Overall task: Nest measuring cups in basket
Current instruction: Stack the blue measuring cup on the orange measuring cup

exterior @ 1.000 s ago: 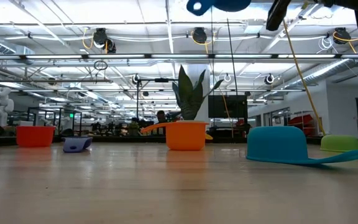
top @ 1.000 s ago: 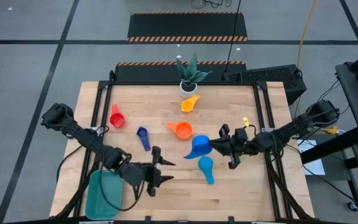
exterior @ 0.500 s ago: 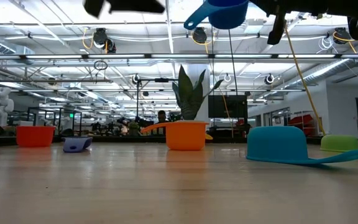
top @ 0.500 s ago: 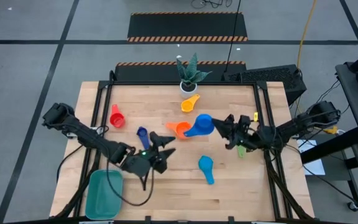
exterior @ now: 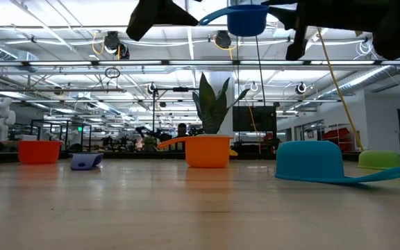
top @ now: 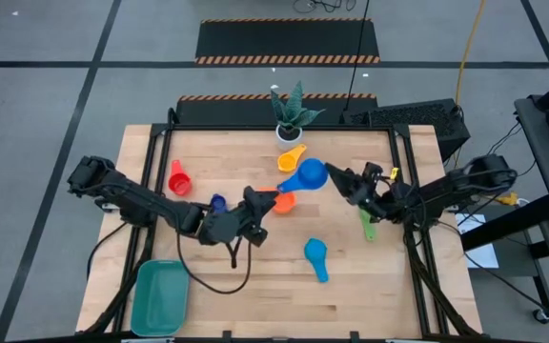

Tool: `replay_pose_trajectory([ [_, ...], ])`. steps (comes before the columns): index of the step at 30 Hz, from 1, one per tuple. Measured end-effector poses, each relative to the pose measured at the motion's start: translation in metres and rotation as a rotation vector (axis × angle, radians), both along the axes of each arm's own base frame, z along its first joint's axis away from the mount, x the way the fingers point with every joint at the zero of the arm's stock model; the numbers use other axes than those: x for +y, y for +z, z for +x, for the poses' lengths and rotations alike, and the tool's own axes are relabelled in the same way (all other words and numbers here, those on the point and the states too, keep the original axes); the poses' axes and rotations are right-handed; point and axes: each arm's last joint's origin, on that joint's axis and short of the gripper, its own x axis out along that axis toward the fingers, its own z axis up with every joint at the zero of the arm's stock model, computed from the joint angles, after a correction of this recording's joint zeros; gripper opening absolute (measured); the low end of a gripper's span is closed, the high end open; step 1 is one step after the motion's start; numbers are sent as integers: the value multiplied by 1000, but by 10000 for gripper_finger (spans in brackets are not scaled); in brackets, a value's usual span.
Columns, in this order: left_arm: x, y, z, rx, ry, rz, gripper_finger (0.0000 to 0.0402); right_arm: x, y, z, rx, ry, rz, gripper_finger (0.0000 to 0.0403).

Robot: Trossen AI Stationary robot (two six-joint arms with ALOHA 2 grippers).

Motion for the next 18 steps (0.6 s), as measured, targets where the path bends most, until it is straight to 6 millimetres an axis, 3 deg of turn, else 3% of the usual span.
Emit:
replay_pose_trajectory([
  [18,30,0,10,82,-68,94,239,-7,-7,7,-15,24,64,0],
])
